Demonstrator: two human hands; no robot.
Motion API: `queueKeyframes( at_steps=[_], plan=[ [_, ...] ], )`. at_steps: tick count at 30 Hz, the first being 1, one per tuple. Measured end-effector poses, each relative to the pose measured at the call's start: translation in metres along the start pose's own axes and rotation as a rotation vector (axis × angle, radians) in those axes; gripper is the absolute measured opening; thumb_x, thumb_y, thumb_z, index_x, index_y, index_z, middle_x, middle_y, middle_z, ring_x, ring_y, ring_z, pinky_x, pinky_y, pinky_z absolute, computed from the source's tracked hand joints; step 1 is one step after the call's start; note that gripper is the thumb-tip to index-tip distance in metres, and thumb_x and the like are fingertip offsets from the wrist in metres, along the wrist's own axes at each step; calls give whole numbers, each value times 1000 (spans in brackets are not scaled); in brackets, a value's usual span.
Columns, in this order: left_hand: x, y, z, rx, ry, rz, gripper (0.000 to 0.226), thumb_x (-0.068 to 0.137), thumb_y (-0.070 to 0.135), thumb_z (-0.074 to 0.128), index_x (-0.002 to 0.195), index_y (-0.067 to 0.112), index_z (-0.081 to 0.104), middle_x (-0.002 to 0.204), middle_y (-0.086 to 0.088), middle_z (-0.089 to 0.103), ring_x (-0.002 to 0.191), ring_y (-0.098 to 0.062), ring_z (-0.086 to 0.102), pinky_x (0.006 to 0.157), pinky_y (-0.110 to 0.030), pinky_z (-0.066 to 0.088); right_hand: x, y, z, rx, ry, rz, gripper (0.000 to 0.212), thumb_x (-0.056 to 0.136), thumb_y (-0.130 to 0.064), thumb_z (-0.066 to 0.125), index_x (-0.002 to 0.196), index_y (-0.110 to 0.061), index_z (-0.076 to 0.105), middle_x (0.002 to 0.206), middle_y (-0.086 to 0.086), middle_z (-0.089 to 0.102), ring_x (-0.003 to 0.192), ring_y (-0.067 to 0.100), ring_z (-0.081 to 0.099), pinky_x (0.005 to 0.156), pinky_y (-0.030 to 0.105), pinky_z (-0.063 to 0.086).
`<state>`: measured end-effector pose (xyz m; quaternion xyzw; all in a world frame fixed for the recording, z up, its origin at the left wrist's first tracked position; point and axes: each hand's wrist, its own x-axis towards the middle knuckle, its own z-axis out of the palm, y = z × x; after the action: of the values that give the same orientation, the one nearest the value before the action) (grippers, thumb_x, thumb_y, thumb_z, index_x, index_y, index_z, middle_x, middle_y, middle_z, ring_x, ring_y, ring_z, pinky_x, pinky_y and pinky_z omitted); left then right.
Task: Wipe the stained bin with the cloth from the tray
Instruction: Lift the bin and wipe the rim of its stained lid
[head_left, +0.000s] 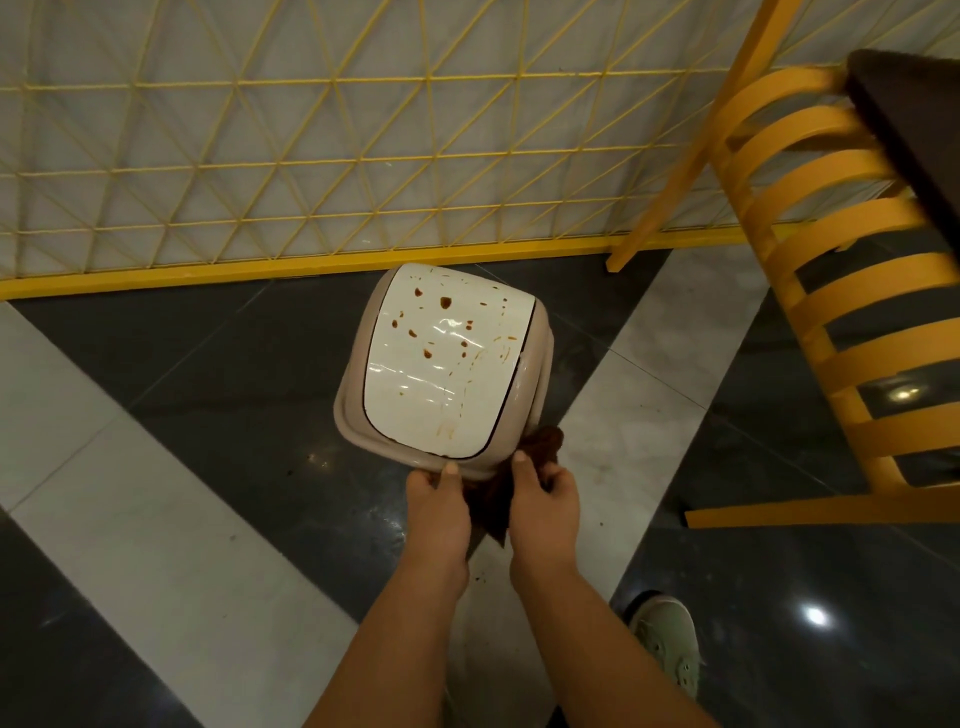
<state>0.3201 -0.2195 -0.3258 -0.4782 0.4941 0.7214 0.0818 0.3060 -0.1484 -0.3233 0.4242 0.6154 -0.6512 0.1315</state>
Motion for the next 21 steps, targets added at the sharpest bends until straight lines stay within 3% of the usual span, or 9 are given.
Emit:
queueKeyframes(
  at_steps=[4,6,9,12,15,17,19,21],
  plan=[
    [1,2,1,18,-9,35,25,102,22,45,125,13,44,121,-9,61,112,-26,60,105,-47,44,31,-34,4,-52,16,-16,24,92,-33,60,112,-19,58,109,1,63,102,23,60,95,44,51],
    [2,2,3,36,9,41,29,102,23,46,128,10,46,122,-9,61,112,-26,60,104,-47,45,34,-38,8,-125,78,-143,21,92,-31,60,111,-23,60,109,-1,64,103,21,61,94,45,52],
    [-1,5,7,30,11,39,36,98,31,50,131,16,48,128,-11,61,114,-29,60,103,-51,45,8,-13,3,-184,120,-426,13,93,-21,60,105,-25,62,105,-8,62,100,9,59,93,34,52],
    [-1,6,4,14,-7,7,28,100,27,49,126,18,46,119,-8,60,113,-27,57,104,-51,43,-20,20,-11,-315,-3,-603,24,91,-10,61,98,-34,59,101,-10,59,96,2,57,87,18,51],
    [2,4,1,44,-23,3,18,101,22,46,119,20,45,115,-7,59,107,-25,57,101,-47,45,-18,20,-10,-417,-63,-755,24,89,-11,63,100,-32,60,102,-8,59,96,2,57,85,19,52],
    [3,6,1,64,-1,32,18,102,21,44,119,18,46,121,-9,59,110,-26,58,102,-48,45,-11,-3,-3,-379,-48,-848,20,88,-15,64,99,-31,61,102,-7,57,96,1,56,85,13,48],
    [2,8,2,40,3,54,25,102,19,45,126,10,47,123,-13,61,108,-27,61,98,-45,49,-1,-38,5,-329,-20,-865,16,89,-20,64,101,-30,63,104,-9,55,96,-4,53,85,7,43],
    [3,6,2,21,-14,62,30,102,19,47,129,8,46,121,-13,62,100,-22,63,89,-37,51,12,-69,13,-264,33,-774,15,91,-25,62,105,-28,64,110,-10,55,97,-5,52,89,11,42]
  ],
)
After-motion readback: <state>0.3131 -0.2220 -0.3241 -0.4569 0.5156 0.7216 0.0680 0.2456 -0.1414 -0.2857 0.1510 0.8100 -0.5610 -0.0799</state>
